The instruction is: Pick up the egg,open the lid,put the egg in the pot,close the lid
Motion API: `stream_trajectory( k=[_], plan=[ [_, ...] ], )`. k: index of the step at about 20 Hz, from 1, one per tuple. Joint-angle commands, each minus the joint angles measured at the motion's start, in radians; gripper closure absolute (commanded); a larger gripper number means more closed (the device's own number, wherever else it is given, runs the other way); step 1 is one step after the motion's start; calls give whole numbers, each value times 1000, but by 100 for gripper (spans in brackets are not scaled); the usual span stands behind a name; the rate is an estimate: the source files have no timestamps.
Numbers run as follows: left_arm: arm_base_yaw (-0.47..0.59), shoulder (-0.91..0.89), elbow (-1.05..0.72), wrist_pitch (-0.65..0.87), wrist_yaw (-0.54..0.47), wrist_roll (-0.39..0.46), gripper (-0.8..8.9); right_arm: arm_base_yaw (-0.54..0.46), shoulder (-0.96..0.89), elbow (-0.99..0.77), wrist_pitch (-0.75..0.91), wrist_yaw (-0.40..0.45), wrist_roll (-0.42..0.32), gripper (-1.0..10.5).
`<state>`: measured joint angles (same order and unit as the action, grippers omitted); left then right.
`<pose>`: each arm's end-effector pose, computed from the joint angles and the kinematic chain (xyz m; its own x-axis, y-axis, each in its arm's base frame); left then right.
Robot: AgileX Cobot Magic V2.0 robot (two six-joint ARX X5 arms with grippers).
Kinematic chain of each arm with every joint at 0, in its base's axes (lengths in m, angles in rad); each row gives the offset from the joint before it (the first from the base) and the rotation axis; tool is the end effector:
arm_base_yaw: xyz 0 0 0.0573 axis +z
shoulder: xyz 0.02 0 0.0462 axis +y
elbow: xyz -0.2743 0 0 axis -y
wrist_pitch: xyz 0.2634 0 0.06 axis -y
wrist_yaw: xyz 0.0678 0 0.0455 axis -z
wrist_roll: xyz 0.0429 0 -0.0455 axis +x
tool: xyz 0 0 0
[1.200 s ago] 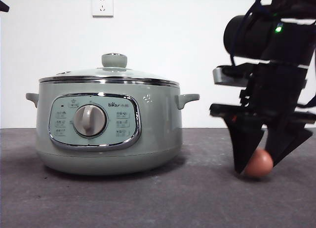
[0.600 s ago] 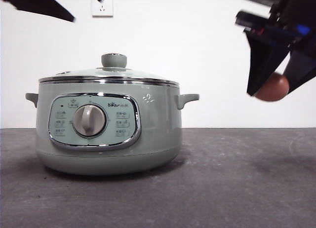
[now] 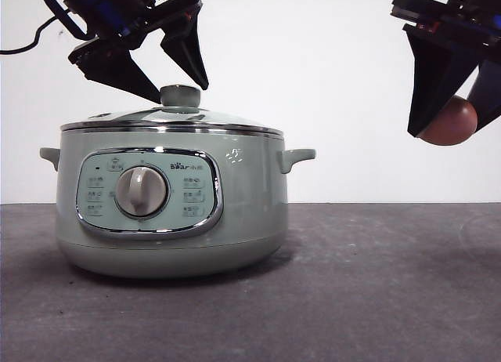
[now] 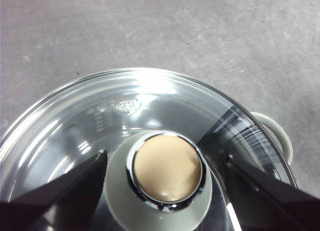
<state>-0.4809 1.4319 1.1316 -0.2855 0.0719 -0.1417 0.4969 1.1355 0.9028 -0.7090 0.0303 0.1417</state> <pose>0.3031 -0.1616 0.2934 0.7036 -0.4481 -0.5514 0.4401 0.8841 -0.1570 0.2112 0.1131 0.2604 0.5315 0.2537 -0.8082 -0.3558 0.9327 0.0588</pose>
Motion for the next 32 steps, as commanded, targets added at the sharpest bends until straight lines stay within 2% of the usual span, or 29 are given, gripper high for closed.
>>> stream_trajectory(
  k=[1, 3, 4, 7, 9, 10, 17, 20, 23, 26, 28, 32],
  plan=[
    [-3, 13, 1, -6, 9, 12, 441, 0, 0, 0, 5, 5, -1, 959],
    [-3, 22, 1, -19, 9, 14, 445, 0, 0, 0, 5, 5, -1, 959],
    [-3, 26, 1, -26, 9, 15, 478, 0, 0, 0, 5, 5, -1, 959],
    [-3, 31, 1, -35, 9, 23, 642, 0, 0, 0, 5, 5, -1, 959],
    [-3, 31, 1, -27, 9, 54, 801, 0, 0, 0, 5, 5, -1, 959],
    [-3, 31, 1, -24, 9, 67, 821, 0, 0, 0, 6, 5, -1, 959],
    [-4, -63, 2, 50, -14, 68, 822, 2, -4, 41, 76, -10, 3, 959],
    [-4, -188, 2, 47, -113, 103, 822, 2, -2, 111, 129, -119, 3, 959],
    [-4, -340, 2, 31, -227, 122, 822, 18, 29, 214, 172, -190, 3, 959],
    [-4, -498, 2, -1, -334, 154, 822, 69, 136, 362, 168, -189, -5, 959],
    [-4, -581, 2, -33, -367, 168, 822, 100, 233, 466, 151, -190, -24, 959],
    [-4, -706, 2, -128, -474, 174, 822, 150, 513, 745, 16, -216, -91, 959]
  ],
)
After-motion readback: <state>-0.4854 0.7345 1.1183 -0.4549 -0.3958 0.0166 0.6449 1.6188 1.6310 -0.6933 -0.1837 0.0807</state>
